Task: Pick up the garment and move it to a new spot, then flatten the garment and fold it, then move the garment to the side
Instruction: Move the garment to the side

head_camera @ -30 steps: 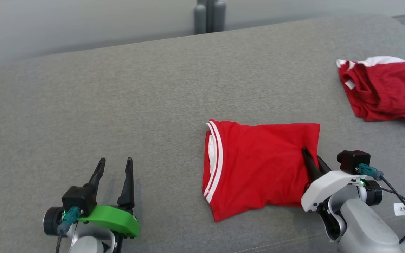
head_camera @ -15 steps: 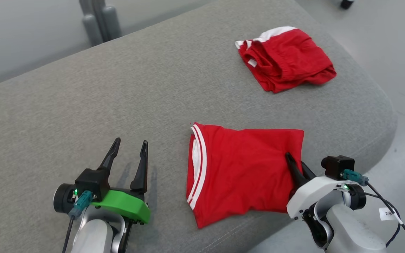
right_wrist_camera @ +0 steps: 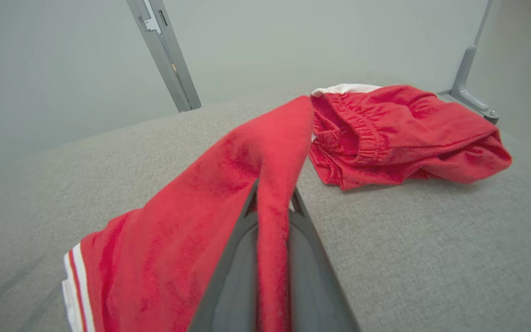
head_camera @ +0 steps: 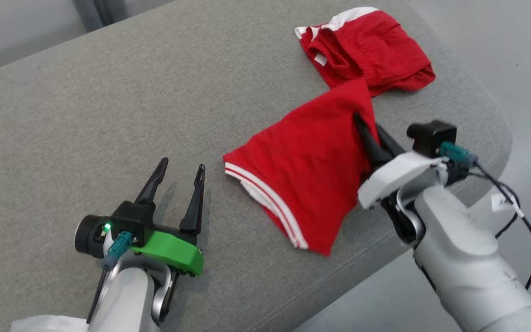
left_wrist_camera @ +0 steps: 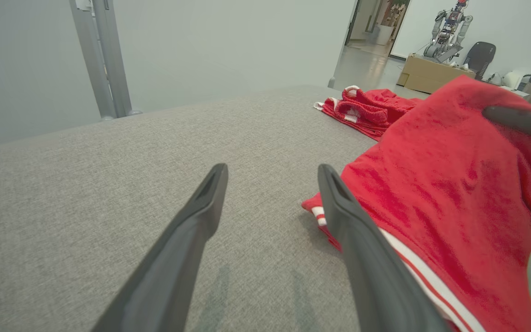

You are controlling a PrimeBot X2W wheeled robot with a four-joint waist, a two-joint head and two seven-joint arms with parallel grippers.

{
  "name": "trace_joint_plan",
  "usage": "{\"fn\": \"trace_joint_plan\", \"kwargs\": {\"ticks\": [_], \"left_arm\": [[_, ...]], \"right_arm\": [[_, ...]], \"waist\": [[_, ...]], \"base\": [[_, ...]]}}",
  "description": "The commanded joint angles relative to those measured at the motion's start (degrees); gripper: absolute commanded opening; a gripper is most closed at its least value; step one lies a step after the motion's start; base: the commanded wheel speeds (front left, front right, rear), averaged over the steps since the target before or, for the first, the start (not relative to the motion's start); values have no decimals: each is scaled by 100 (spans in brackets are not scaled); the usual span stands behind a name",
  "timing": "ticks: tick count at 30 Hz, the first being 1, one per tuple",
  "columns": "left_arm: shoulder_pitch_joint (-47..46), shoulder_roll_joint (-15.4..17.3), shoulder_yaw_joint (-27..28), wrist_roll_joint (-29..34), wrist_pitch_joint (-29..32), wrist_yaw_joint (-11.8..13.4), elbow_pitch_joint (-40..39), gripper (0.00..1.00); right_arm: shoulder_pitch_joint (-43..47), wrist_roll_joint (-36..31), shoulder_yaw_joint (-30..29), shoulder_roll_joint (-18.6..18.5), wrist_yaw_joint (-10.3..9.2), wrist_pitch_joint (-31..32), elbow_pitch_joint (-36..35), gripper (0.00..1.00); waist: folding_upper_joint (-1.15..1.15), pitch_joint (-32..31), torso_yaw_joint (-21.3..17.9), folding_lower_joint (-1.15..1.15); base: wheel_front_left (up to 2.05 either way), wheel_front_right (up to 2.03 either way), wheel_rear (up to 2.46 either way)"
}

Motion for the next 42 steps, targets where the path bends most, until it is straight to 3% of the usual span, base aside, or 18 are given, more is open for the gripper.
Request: {"fn": "trace_joint_plan", "kwargs": {"ticks": [1,7,18,28,29,30,31,37,42], "left_arm": [[-140,39,28,62,0,-19,-11,100],[-229,39,-45,77,0,-20,-77,100],[-386,38,-113,56,0,-19,-212,100],[-484,59,-153,169,0,-18,-158,100],[-484,63,-152,164,1,-18,-144,100],[-479,70,-146,159,2,-18,-127,100],[-473,73,-126,151,4,-18,-125,100],[-403,93,18,198,6,-10,-67,100],[-358,75,232,232,5,-7,-71,100]], "right_arm": [[-314,-116,-92,-19,-8,-15,-63,0],[-1187,-493,-562,-204,-8,-15,121,0],[-2236,-1593,-2233,-1563,-8,-15,905,0],[-2672,-2873,-3640,-2065,-10,-15,1679,0],[-2620,-3134,-3886,-2127,-9,-15,1641,22],[-2542,-3378,-4068,-2105,-9,-15,1627,86],[-2515,-3551,-4293,-2031,-9,-15,1553,100],[-2313,-4472,-5326,-1522,-9,-15,700,100],[-2011,-4233,-4761,-797,-7,-14,122,100]], "waist": [[0,544,572,0],[0,792,917,0],[0,1135,1444,0],[0,1403,1860,0],[0,1420,1900,0],[0,1429,1939,0],[0,1439,1969,0],[0,1442,2033,0],[0,1286,2045,0]], "base": [[0,0,0],[0,0,0],[0,0,0],[0,0,0],[0,0,0],[0,0,0],[0,0,0],[0,0,0],[0,0,0]]}}
